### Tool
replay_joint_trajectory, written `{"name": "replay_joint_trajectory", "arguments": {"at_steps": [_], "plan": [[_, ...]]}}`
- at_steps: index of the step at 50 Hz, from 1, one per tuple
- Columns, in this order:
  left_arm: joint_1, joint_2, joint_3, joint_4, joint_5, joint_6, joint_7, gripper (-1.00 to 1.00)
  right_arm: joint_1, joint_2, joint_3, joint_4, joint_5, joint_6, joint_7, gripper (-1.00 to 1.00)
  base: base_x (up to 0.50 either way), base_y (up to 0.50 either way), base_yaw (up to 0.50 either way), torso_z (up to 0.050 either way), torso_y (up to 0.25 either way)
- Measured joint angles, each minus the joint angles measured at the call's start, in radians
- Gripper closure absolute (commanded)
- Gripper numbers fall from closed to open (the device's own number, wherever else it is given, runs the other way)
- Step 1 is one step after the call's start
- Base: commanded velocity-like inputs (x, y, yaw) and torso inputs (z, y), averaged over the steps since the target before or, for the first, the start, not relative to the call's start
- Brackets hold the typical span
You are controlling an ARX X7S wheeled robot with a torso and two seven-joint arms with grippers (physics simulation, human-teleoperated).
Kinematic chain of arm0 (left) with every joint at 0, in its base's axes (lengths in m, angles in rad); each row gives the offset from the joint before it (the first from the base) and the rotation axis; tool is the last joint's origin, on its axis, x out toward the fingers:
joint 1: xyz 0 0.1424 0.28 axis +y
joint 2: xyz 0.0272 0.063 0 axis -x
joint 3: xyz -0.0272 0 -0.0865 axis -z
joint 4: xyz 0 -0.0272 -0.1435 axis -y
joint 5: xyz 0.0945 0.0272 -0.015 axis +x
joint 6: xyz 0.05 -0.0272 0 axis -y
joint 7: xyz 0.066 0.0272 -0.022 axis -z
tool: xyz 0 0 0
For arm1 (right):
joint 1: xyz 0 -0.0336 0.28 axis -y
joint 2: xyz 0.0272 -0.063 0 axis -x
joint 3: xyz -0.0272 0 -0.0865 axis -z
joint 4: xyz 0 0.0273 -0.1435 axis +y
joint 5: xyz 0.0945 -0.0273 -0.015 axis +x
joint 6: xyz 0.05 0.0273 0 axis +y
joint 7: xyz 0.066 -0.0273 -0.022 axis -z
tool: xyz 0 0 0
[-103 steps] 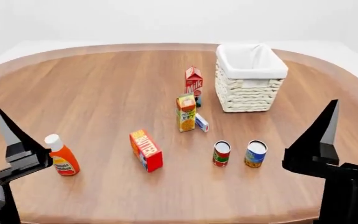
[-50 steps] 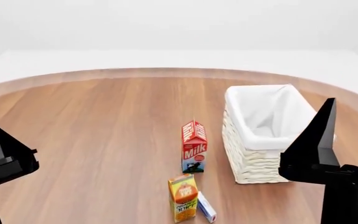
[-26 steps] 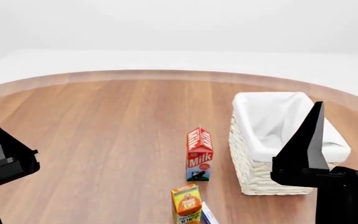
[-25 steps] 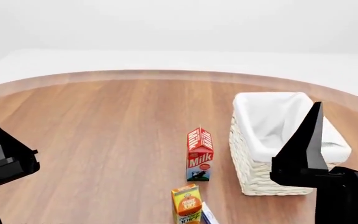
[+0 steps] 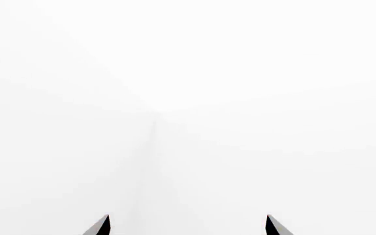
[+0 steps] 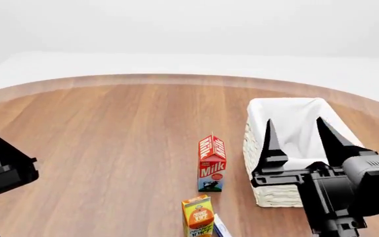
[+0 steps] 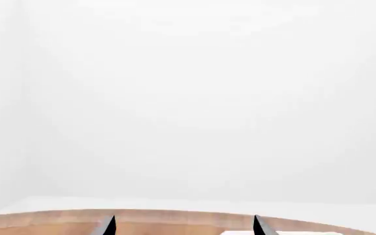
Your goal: Pick up the cream cheese box and the butter, and put them in the basket.
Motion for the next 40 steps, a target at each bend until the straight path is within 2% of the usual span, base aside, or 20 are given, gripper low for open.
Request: {"name": "replay_joint_trajectory", "arguments": {"at_steps": [8,17,29,40], "plan": [[0.000,-0.006,-0.005,0.003,-0.007,-0.005,-0.006,-1.00,0.094,0.046,0.078,-0.047,0.296,0.325,0.099,-1.00,0.00,0.00,0.00,0.000,0.000],[0.002,-0.011,-0.006,0.007,-0.009,-0.010,-0.013,-1.00,0.150,0.077,0.157,-0.056,0.604,0.536,0.242,-1.00,0.00,0.00,0.00,0.000,0.000],[0.001,-0.015,-0.001,0.007,-0.009,-0.013,-0.019,-1.00,0.228,0.117,0.161,0.016,0.966,0.648,0.466,-1.00,0.00,0.00,0.00,0.000,0.000],[0.000,-0.018,0.008,-0.001,-0.006,-0.010,-0.023,-1.00,0.296,0.115,0.113,0.130,1.127,0.662,0.588,-1.00,0.00,0.00,0.00,0.000,0.000]]}}
